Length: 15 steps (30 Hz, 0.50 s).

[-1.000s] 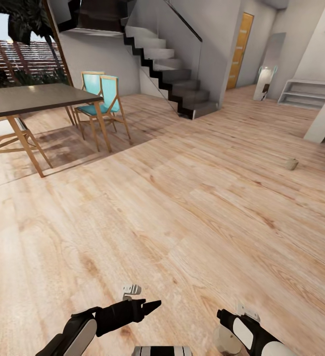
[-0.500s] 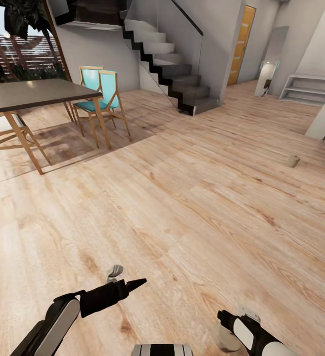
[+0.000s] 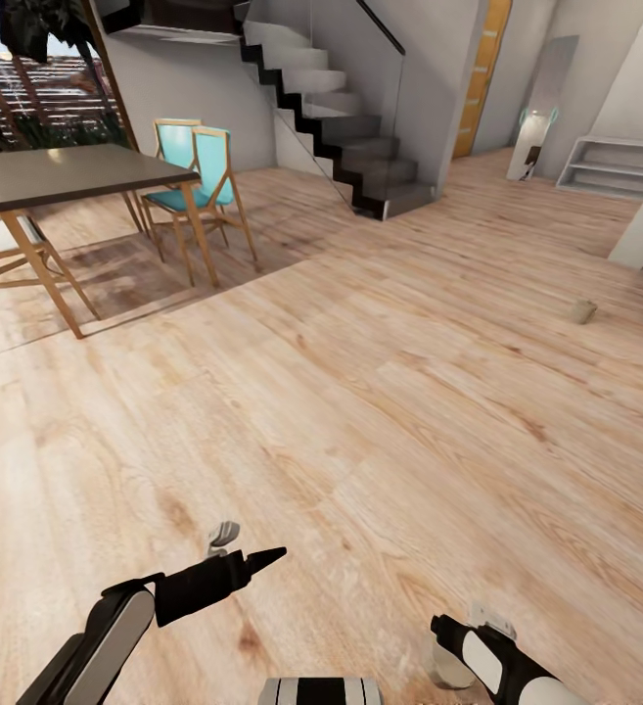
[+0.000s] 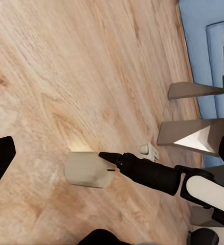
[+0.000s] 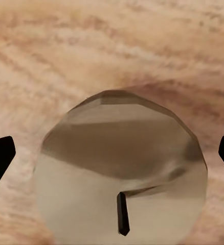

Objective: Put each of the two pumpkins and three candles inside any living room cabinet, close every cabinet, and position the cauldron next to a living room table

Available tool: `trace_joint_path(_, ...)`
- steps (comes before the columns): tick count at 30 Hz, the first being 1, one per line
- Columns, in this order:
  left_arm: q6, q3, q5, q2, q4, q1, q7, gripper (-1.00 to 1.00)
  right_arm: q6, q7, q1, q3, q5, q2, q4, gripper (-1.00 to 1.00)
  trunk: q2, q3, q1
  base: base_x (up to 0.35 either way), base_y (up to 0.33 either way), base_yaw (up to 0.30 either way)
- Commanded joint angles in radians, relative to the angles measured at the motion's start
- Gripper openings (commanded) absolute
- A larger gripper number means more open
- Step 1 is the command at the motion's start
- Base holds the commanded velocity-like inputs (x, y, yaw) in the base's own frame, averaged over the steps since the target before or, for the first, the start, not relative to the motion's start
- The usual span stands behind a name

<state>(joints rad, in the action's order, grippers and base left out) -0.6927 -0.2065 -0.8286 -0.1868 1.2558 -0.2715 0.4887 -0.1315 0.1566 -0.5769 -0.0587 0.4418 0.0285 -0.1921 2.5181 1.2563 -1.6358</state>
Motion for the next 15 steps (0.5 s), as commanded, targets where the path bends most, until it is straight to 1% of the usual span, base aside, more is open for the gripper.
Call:
trace_joint_path(1,-0.005,-0.001,-0.006,-0.001,0.000,0.000,-0.001,1.00,-0.007,0.003,0.000,-0.006,-0.002,0.000,-0.003,1.00,0.001,0.005,0.000,0.000,0.000,0.000)
trace_joint_path(3,-0.004,-0.001,-0.006,-0.001,0.000,0.000,-0.001,1.00,-0.007,0.003,0.000,-0.005,-0.002,-0.001,-0.003,1.00,0.001,0.012,-0.001,0.000,0.000,0.000)
trace_joint_path(14,-0.004,-0.001,-0.004,-0.002,-0.002,0.000,-0.001,1.00,-0.007,0.003,0.000,-0.004,-0.003,-0.002,-0.003,1.00,0.001,0.012,-0.001,0.000,0.000,0.000)
trace_joint_path(15,-0.004,-0.001,-0.004,-0.002,-0.002,0.000,-0.001,1.00,-0.007,0.003,0.000,-0.004,-0.003,-0.002,-0.003,1.00,0.001,0.016,-0.002,0.000,0.000,0.000)
